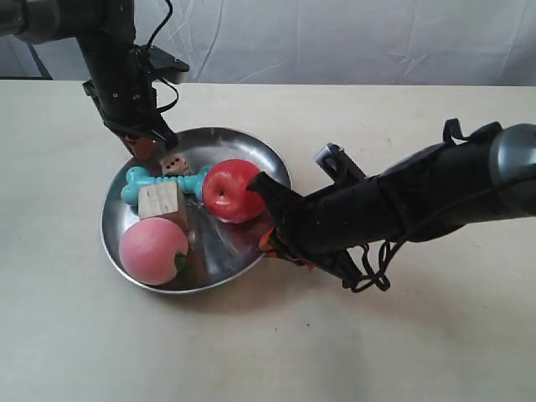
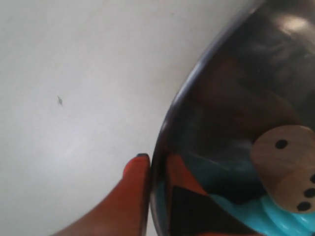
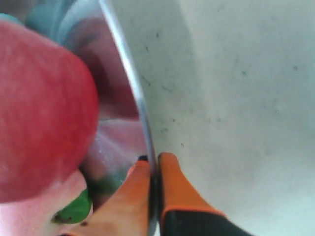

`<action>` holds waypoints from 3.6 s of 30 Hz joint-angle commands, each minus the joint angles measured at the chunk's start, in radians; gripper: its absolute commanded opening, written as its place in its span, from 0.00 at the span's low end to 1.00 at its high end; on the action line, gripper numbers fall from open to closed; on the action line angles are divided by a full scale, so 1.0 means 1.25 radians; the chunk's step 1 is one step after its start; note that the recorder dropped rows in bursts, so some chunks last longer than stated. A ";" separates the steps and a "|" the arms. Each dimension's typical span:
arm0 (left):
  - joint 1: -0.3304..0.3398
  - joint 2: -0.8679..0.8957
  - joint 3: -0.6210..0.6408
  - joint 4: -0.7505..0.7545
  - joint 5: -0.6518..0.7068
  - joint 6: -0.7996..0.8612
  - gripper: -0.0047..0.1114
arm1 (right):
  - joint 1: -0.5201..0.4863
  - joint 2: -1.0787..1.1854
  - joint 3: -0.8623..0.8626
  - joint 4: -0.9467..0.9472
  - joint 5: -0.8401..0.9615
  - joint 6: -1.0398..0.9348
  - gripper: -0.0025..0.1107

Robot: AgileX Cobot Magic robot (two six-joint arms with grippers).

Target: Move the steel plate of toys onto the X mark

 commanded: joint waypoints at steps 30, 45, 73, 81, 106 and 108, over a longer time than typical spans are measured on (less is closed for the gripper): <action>0.035 0.122 -0.077 -0.174 0.044 -0.023 0.10 | -0.072 0.224 -0.225 0.025 0.064 0.051 0.11; 0.035 0.119 -0.077 -0.170 0.044 -0.062 0.49 | -0.072 0.224 -0.225 -0.050 0.116 0.051 0.52; 0.035 0.061 -0.081 -0.115 0.044 -0.104 0.49 | -0.072 0.224 -0.225 -0.413 0.193 0.251 0.52; 0.039 0.039 -0.081 -0.094 0.044 -0.104 0.49 | -0.072 0.224 -0.225 -0.513 0.228 0.312 0.52; 0.132 -0.080 -0.063 -0.099 0.044 -0.166 0.04 | -0.094 0.017 -0.225 -1.016 0.325 0.583 0.35; 0.138 -0.108 -0.045 -0.099 0.044 -0.166 0.04 | -0.094 -0.016 -0.225 -1.068 0.338 0.602 0.20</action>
